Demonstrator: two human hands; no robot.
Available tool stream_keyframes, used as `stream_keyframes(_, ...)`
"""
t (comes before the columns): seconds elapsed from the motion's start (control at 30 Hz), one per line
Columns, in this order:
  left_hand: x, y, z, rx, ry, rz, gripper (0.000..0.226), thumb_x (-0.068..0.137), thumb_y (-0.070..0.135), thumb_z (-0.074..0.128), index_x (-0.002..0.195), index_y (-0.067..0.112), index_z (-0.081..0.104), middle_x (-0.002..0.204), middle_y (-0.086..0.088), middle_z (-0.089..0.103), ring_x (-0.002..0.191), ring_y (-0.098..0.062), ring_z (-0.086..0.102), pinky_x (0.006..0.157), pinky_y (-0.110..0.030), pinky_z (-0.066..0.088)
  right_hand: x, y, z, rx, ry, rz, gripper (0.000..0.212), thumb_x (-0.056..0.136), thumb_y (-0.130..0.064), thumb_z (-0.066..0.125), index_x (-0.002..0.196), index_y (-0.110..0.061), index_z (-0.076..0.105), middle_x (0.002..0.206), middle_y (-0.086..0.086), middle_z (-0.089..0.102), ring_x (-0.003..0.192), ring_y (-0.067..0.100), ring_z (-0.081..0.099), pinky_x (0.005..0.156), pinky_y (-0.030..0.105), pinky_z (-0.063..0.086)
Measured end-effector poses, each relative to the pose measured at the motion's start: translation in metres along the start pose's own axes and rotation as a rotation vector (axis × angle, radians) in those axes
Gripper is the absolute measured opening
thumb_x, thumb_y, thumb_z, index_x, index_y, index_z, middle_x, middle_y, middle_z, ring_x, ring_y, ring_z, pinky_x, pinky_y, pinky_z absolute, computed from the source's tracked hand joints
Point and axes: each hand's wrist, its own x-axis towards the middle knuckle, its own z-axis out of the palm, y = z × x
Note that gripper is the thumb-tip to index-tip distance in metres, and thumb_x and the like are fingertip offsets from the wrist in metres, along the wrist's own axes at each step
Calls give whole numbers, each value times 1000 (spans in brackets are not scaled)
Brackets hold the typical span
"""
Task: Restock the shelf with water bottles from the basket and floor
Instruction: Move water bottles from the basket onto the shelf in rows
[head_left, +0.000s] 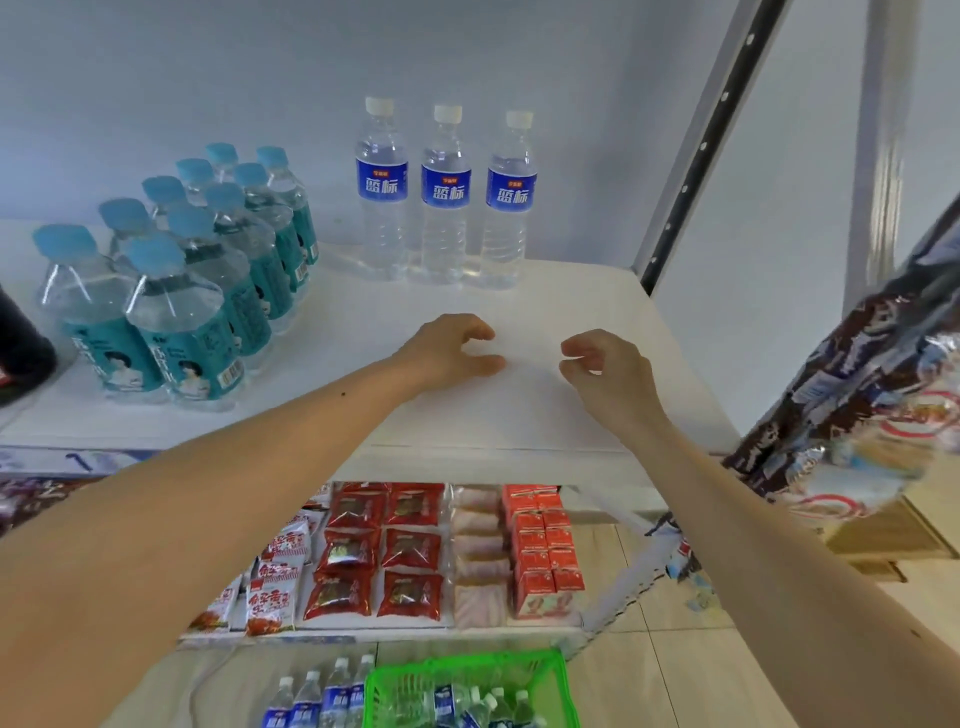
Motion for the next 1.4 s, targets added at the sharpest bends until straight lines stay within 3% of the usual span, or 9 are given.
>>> stream_keyframes(0.23, -55, 30, 40, -50, 135, 85, 41, 83, 37, 69, 120, 22, 59, 122, 8, 60, 112, -8, 56, 98, -31, 47, -56, 16, -26, 118, -37, -66, 16, 88, -13, 61, 101, -22, 68, 100, -14, 67, 86, -1, 60, 74, 5, 42)
stream_keyframes(0.37, -99, 44, 72, -126, 245, 139, 30, 83, 31, 69, 111, 23, 63, 109, 13, 64, 97, -1, 62, 84, -19, 51, -101, 43, -33, 172, -33, -120, 15, 89, -12, 61, 98, -21, 69, 91, -16, 66, 84, 1, 61, 76, 12, 48)
stream_keyframes(0.5, -138, 30, 115, -207, 290, 128, 22, 85, 24, 67, 107, 22, 65, 107, 13, 66, 91, 3, 63, 75, -14, 51, -143, 88, -15, 170, -55, -100, 13, 89, -14, 61, 95, -25, 67, 90, -17, 65, 81, -8, 59, 71, 2, 43)
stream_keyframes(0.57, -151, 11, 143, -175, 267, 99, 21, 86, 24, 66, 106, 22, 65, 108, 13, 65, 89, 4, 63, 75, -14, 51, -161, 121, 4, 152, -77, -71, 13, 90, -15, 61, 97, -23, 69, 91, -14, 65, 79, -10, 59, 71, 5, 45)
stream_keyframes(0.77, -174, -82, 248, -66, 63, -10, 25, 83, 17, 69, 108, 13, 67, 92, 22, 55, 79, 8, 56, 78, -14, 46, -216, 240, 88, 81, -202, 59, 15, 89, -8, 61, 99, -16, 70, 97, -3, 69, 76, -3, 59, 70, 9, 47)
stream_keyframes(0.87, -183, -150, 305, -11, -38, -82, 26, 84, 19, 69, 109, 12, 66, 97, 12, 60, 83, -4, 61, 81, -25, 51, -244, 300, 135, -5, -284, 169, 18, 89, -11, 60, 104, -17, 69, 100, -4, 68, 79, 7, 60, 76, 23, 49)
stream_keyframes(0.97, -190, -221, 361, 54, -152, -153, 26, 84, 24, 69, 108, 14, 65, 107, 0, 65, 93, -15, 64, 84, -33, 51, -269, 356, 185, -72, -359, 254, 19, 89, -10, 60, 105, -17, 68, 104, -2, 68, 78, 9, 59, 76, 21, 43)
stream_keyframes(1.17, -215, -351, 469, 216, -356, -317, 35, 85, 33, 66, 116, 18, 62, 114, -3, 64, 104, -21, 60, 88, -36, 47, -308, 470, 298, -181, -540, 400, 29, 86, -16, 63, 115, -16, 62, 118, 4, 64, 98, 23, 63, 84, 31, 48)
stream_keyframes(1.4, -249, -469, 592, 220, -520, -420, 43, 83, 38, 69, 119, 18, 59, 120, -1, 63, 103, -21, 62, 88, -39, 51, -339, 577, 413, -475, -742, 372, 43, 89, -41, 61, 125, -19, 53, 121, 7, 61, 116, 29, 52, 98, 41, 42)
